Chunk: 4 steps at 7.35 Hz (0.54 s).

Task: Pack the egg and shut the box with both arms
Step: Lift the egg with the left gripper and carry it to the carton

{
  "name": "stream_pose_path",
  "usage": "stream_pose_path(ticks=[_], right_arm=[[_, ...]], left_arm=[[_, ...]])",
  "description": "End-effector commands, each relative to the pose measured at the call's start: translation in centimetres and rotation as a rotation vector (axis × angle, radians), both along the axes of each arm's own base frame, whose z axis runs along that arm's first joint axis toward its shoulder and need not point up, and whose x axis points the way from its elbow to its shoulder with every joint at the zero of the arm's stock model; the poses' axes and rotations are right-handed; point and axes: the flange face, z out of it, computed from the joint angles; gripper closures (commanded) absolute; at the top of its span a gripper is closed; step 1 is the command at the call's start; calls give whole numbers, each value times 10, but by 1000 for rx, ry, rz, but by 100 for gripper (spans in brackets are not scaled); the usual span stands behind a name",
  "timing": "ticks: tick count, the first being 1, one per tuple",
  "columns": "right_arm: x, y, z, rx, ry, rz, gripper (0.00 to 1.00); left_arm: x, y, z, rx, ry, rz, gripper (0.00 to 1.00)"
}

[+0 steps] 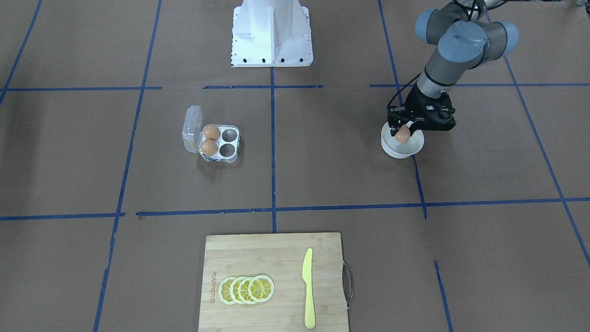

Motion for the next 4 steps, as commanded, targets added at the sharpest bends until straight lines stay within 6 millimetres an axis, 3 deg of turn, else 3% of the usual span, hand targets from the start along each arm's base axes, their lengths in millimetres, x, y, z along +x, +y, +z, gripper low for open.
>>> stream_pose_path(ticks=[1,2,3,4], right_arm=[[0,2,5,-10,2,1,0],[1,12,10,-21,3,5,0],[1,12,8,-18,1,6,0],[0,15,12,-22,-2,1,0]], left_arm=[[-33,-8,-62,34,42,-51,100],[-18,-16,-99,60,96,-55,100],[14,-41,-143,19,163,-108,100],[56,-46,-183,-17,214,-116,100]])
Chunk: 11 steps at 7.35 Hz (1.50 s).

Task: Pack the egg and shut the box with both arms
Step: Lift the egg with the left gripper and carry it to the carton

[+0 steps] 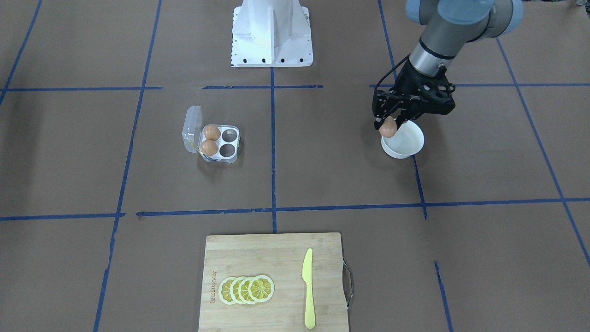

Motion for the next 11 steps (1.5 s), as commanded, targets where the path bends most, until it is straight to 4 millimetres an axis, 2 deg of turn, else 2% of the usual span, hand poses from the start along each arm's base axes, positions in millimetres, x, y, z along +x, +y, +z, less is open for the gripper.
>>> stream_pose_path(ticks=[1,2,3,4,5,6,7,9,11], right_arm=[[-1,3,2,-6,-16,-1,0],[-1,3,1,-9,-18,3,0],[-1,3,-1,-6,-21,3,0],[-1,3,-5,3,-23,3,0],[-2,3,-5,2,-23,2,0],[-2,3,-5,1,-24,2,0],[-3,4,-6,0,-53,3,0],[-5,4,-7,-2,-66,1,0],[-5,5,-5,-6,-66,2,0]], left_arm=[[80,0,-84,36,110,-53,100],[112,10,-87,107,154,-73,100],[146,16,-82,157,202,-50,100],[188,10,-112,211,224,-19,100],[219,16,-129,244,216,4,100],[250,33,-138,277,197,12,100],[260,47,-143,303,239,21,100],[282,42,-150,312,262,24,100],[286,48,-158,312,272,26,100]])
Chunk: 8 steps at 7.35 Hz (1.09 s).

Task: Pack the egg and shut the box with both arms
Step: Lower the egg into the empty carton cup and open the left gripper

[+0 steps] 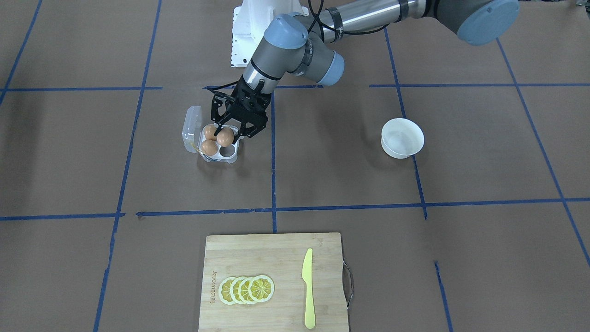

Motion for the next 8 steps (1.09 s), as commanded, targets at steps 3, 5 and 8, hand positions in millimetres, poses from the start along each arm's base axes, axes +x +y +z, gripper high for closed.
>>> stream_pose_path(ticks=[3,5,8], right_arm=[[0,0,0,-1,-2,1,0],[0,0,-1,1,-2,1,0],[0,-1,-2,4,0,2,0]], left_arm=[[4,2,-2,-13,3,0,73],[4,2,-3,-47,15,-7,10],[-6,-4,-9,-48,22,-9,0]])
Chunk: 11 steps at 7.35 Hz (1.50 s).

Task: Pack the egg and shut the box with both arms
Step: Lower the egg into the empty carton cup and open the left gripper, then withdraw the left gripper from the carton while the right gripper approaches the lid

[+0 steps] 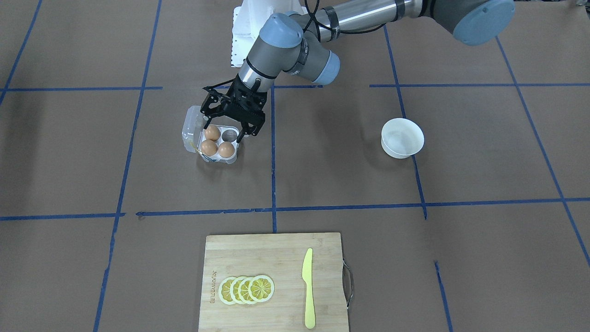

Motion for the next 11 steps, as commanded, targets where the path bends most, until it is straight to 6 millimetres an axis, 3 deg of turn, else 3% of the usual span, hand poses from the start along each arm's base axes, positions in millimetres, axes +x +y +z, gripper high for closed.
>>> stream_pose_path(ticks=[1,2,3,5,6,7,8,9,10,11], right_arm=[[0,-2,-7,13,2,2,0],[-1,0,-20,15,0,22,0],[-7,3,-46,-11,-5,79,0],[-57,12,-90,-30,-11,71,0],[-89,17,-113,-33,-16,59,0],[-126,19,-127,-24,-23,80,0],[-177,27,-142,-24,-53,157,0],[-236,46,-158,-60,-117,209,0],[-282,69,-160,-76,-138,214,3],[-313,90,-166,-122,-158,202,21]], left_arm=[[-15,-20,0,-24,-38,10,0],[-38,-27,1,-67,-103,51,0],[-74,-24,7,-107,-177,46,0],[-140,-29,12,-89,-291,47,1],[-166,-39,13,-81,-378,46,1],[-194,-50,32,-60,-431,36,1],[-242,-60,55,-47,-444,-7,1],[-272,-77,61,-7,-464,-35,0],[-282,-81,76,-8,-486,-40,1],[-287,-84,81,31,-510,-24,1]])
